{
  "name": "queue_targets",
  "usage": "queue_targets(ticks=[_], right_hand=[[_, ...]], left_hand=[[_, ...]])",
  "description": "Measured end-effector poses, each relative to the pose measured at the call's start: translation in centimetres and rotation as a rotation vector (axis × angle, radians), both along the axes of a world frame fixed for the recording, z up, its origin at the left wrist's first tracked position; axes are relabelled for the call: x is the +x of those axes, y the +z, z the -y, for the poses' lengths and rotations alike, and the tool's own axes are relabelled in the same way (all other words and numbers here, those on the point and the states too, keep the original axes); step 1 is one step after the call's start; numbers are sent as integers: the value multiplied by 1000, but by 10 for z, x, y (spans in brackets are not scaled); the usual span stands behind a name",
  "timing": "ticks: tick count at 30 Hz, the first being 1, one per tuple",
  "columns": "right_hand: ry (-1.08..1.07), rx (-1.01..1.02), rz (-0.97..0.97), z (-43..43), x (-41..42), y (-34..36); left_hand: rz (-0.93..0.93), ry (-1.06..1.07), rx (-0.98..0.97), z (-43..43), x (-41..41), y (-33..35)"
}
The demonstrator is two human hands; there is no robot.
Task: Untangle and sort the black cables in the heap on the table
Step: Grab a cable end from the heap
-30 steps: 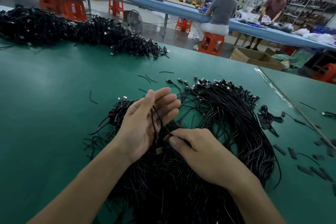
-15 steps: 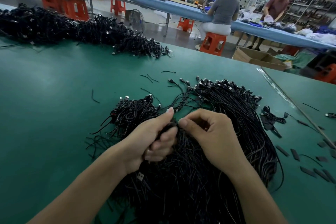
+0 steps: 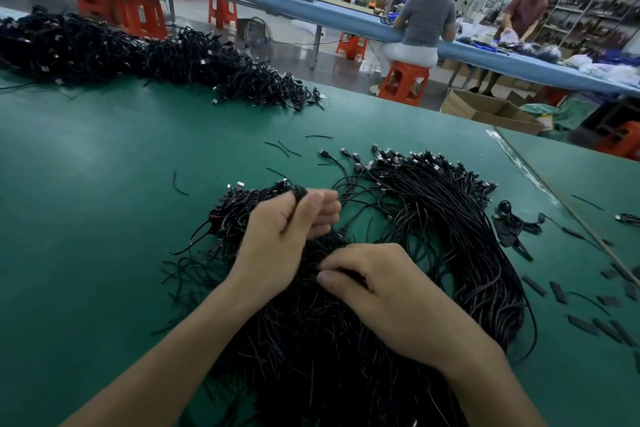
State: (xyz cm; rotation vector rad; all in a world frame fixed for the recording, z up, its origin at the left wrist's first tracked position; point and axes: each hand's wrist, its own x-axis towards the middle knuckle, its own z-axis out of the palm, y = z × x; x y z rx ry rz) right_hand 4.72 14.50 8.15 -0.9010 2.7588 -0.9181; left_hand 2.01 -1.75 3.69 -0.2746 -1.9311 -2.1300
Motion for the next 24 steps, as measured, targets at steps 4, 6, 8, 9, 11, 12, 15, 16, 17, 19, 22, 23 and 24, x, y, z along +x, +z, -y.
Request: queue_targets(ticks=[4,6,8,9,11,12,15,16,17,19,22,23,24], right_hand=[[-78,-122,-99,-11,-6,8],[-108,-210,-109,-14,-8,8],[-114,-329,-87,-14,-10,6],[-126,-370,-78,-15,-11,5],[-134,-409,-18,-16,-13,3],[-110,-428,41,-16,-13,2],[-40,-463,177,-15,-11,1],[-34,-446,179,-14,-10,1],[-34,-413,167,-13,-9,2],[-41,-332,124,-14,-8,3],[-73,-257,27,-12,-5,1],[-95,-253,-14,-9,-3,0],[-118,-259,-51,-5,-2,-1]], left_hand=[[73,-212,-312,-1,12,3],[218,-367,-228,-4,17,7],[291,-415,-239,-3,19,9],[317,-436,-229,-1,19,10],[375,-524,-124,6,18,12],[402,-589,-57,10,17,12],[464,-755,105,15,16,13],[477,-770,122,16,16,13],[485,-763,115,16,17,13],[472,-704,36,13,19,14],[417,-486,-181,5,19,12],[411,-428,-204,3,19,12],[427,-401,-182,0,18,12]])
